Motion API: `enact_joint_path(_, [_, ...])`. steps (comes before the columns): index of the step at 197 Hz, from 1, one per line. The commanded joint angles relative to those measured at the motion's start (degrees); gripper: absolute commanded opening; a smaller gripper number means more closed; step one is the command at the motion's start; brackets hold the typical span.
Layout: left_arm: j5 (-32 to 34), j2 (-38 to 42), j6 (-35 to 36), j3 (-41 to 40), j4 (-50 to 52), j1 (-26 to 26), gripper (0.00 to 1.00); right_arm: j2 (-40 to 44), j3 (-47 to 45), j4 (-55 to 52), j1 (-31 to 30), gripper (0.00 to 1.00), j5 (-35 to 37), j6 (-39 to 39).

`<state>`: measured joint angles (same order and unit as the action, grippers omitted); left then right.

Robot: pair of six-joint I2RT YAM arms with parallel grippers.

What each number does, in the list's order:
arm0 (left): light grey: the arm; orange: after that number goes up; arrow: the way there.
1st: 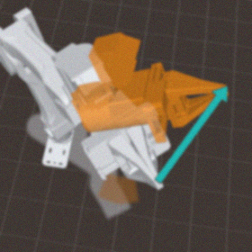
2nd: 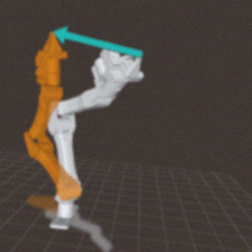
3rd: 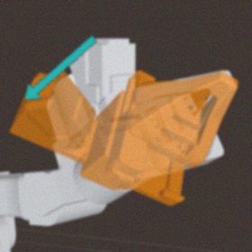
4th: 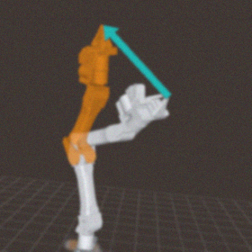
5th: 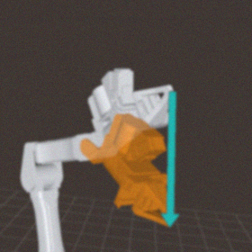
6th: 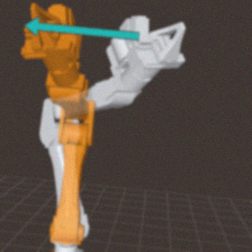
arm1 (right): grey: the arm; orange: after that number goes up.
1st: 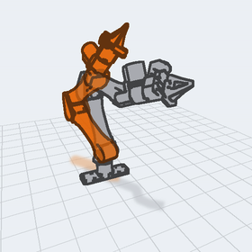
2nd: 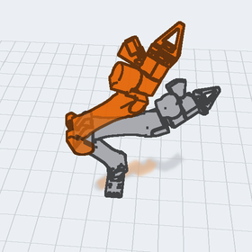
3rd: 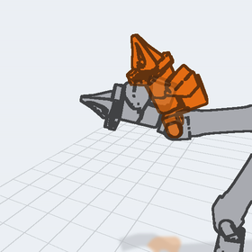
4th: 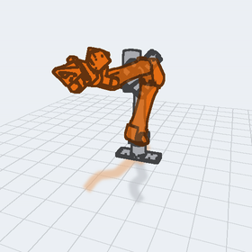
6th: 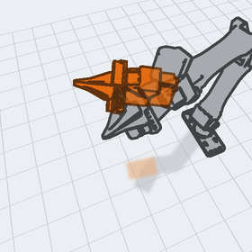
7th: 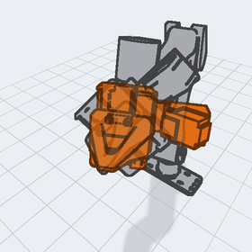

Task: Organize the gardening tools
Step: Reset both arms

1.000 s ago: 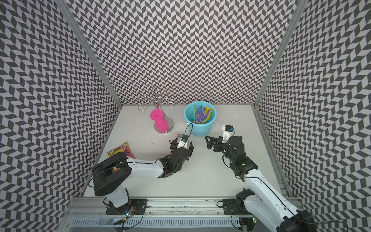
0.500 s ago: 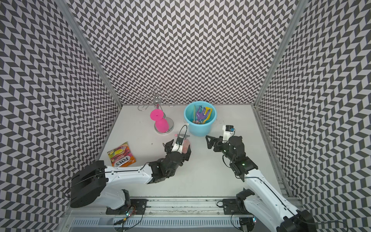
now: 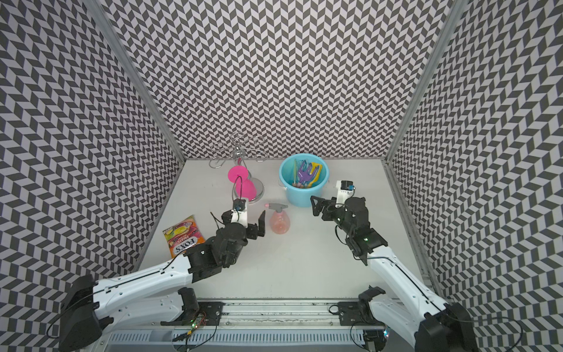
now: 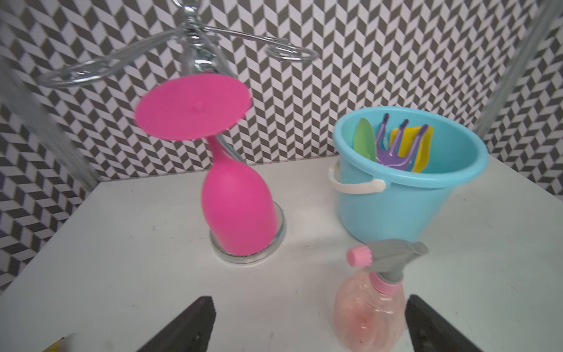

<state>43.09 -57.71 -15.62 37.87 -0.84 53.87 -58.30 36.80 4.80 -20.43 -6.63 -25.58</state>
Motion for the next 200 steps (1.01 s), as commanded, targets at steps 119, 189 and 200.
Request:
enact_joint_path(119, [-18.6, -7.9, -0.8, 8.4, 3.2, -44.6, 1.0, -18.5, 10.4, 10.5, 5.3, 1.0, 35.3, 12.3])
enact_joint_path(189, [-20.5, -22.1, 0.5, 2.0, -11.8, -55.5, 1.0, -24.4, 0.0, 25.6, 9.1, 1.0, 44.7, 15.6])
enact_joint_path(200, [-20.1, -23.8, 0.9, 0.0, -17.1, -55.6, 1.0, -24.9, -1.5, 28.1, 9.2, 1.0, 46.0, 15.3])
